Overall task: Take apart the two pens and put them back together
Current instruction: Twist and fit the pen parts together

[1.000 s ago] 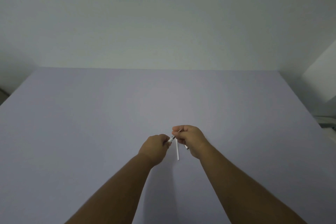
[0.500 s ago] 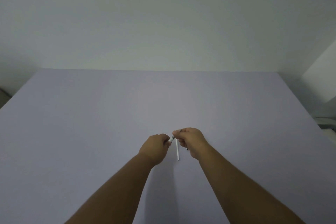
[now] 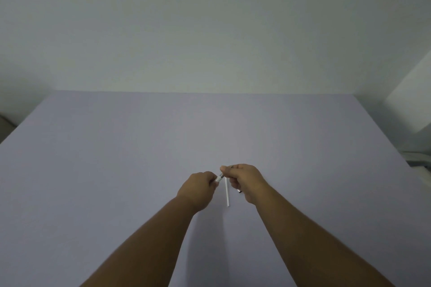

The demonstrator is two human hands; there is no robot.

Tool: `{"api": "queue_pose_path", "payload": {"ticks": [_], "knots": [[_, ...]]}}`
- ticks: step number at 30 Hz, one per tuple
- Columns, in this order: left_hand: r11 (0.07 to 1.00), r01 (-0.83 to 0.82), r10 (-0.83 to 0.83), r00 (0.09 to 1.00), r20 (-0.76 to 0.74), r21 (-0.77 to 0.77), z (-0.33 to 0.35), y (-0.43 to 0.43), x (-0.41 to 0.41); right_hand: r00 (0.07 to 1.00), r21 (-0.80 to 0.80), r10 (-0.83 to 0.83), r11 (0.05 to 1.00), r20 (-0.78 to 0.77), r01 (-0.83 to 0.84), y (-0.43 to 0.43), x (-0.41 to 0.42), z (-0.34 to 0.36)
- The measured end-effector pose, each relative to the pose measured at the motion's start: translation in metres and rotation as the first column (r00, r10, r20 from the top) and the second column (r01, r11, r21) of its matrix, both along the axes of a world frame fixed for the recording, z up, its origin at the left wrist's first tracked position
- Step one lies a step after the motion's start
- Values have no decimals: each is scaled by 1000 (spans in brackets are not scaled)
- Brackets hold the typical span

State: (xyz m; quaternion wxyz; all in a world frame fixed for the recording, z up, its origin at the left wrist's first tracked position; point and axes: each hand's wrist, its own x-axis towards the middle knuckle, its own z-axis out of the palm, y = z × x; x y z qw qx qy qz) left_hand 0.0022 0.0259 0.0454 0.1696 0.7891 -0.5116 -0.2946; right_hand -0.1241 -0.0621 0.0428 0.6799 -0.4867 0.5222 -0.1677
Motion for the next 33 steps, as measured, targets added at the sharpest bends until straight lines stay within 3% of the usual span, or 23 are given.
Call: {"api": "queue_pose_path", "payload": {"ticks": [2, 7, 12, 16, 21, 26, 30, 33], "knots": [[1000, 5, -5, 1000, 9, -1, 1, 0, 0, 1000, -14, -5, 1000, -25, 5, 1, -1, 1], [1000, 3, -3, 1000, 23, 5, 2, 0, 1, 997, 8, -24, 1000, 76, 23, 0, 0, 0], [1000, 4, -4, 1000, 10, 6, 4, 3, 0, 1000, -21, -14, 1000, 1, 14, 3, -2, 3], [1000, 1, -1, 1000, 19, 1, 5, 2, 0, 997, -31, -19, 999, 81, 22, 3, -2, 4], [1000, 3, -3, 1000, 18, -6, 6, 2, -2, 1000, -32, -11, 999, -7, 10, 5, -3, 6], [1000, 14, -14, 999, 41, 2, 7, 3, -2, 997, -14, -27, 999, 68, 28, 5, -2, 6], [1000, 18, -19, 999, 28, 4, 7, 3, -1, 1000, -16, -15, 1000, -14, 14, 8, -3, 7], [1000, 28, -29, 998, 48, 12, 7, 3, -2, 998, -16, -28, 999, 60, 29, 7, -2, 4]]}}
